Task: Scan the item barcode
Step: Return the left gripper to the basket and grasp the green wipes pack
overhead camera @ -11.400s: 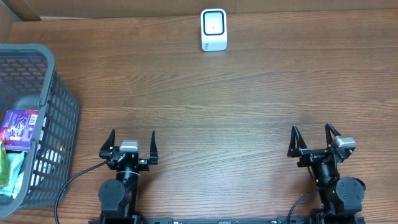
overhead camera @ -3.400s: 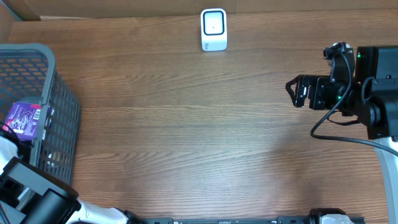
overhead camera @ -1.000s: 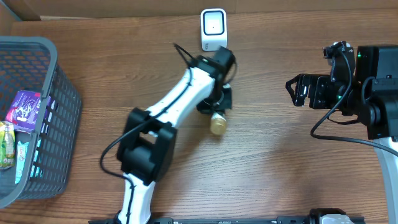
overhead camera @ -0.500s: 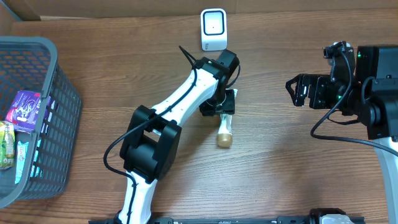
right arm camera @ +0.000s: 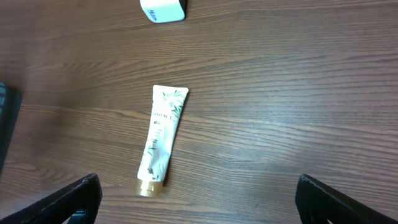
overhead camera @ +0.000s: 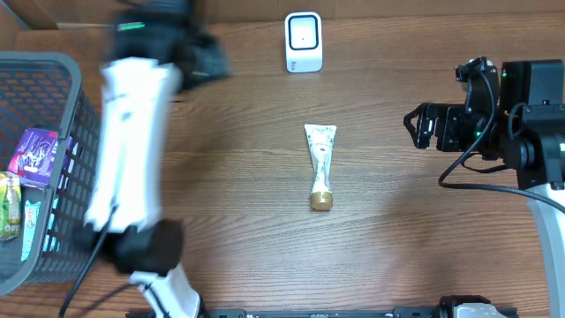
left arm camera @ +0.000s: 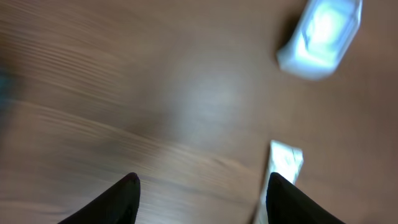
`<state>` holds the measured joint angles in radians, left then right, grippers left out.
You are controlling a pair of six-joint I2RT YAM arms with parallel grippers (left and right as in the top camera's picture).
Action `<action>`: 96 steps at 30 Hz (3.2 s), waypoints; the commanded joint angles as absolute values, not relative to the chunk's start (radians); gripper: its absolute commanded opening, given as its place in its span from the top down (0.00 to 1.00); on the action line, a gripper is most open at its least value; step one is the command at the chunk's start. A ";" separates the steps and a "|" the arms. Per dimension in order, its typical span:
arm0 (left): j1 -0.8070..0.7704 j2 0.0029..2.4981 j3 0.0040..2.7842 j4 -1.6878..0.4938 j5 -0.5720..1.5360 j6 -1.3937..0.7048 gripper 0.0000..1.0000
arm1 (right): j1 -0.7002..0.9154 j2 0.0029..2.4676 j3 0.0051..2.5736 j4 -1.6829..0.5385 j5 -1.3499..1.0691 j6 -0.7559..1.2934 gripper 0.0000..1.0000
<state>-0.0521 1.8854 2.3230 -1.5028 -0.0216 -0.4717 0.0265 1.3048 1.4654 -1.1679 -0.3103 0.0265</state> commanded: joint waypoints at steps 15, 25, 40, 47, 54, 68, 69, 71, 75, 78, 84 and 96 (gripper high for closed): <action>0.740 1.759 2.230 -1.548 -0.051 -0.495 0.23 | 0.022 1.306 1.494 -1.177 -0.315 0.025 0.00; 0.820 1.761 1.858 -1.270 -0.025 -0.471 0.00 | 0.022 1.306 1.494 -1.177 -0.315 0.025 0.00; 0.970 1.762 1.514 -1.078 -0.032 -0.547 0.02 | 0.022 1.306 1.494 -1.176 -0.315 0.025 0.00; 0.974 1.762 1.392 -0.909 -0.071 -0.530 0.04 | 0.022 1.306 1.494 -1.177 -0.315 0.025 0.00; 0.975 1.763 1.325 -0.826 -0.150 -0.496 0.02 | 0.022 1.306 1.494 -1.181 -0.315 0.025 0.00; 0.974 1.793 1.269 -0.634 -0.023 -0.139 0.00 | 0.022 1.314 1.493 -1.191 -0.315 0.025 0.00; 0.975 1.801 1.269 -0.634 0.004 -0.099 0.00 | 0.022 1.316 1.493 -1.193 -0.315 0.025 0.00; 0.974 1.821 1.269 -0.635 0.037 -0.036 0.00 | 0.022 1.319 1.493 -1.201 -0.315 0.025 0.00; 0.974 1.844 1.269 -0.655 0.049 0.047 0.00 | 0.022 1.324 1.493 -1.211 -0.315 0.025 0.00; 0.975 1.847 1.269 -0.663 0.041 0.125 0.00 | 0.022 1.327 1.493 -1.210 -0.315 0.025 0.00; 0.974 1.847 1.269 -0.669 0.041 0.266 0.06 | 0.022 1.335 1.493 -1.208 -0.315 0.025 0.00; 0.975 1.903 1.269 -0.649 -0.091 0.337 0.00 | 0.022 1.338 1.493 -1.219 -0.315 0.025 0.00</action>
<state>0.9771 1.8656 1.2720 -0.6563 -0.0509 0.3061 0.0269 1.3373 1.4654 -1.2198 -0.3107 0.0261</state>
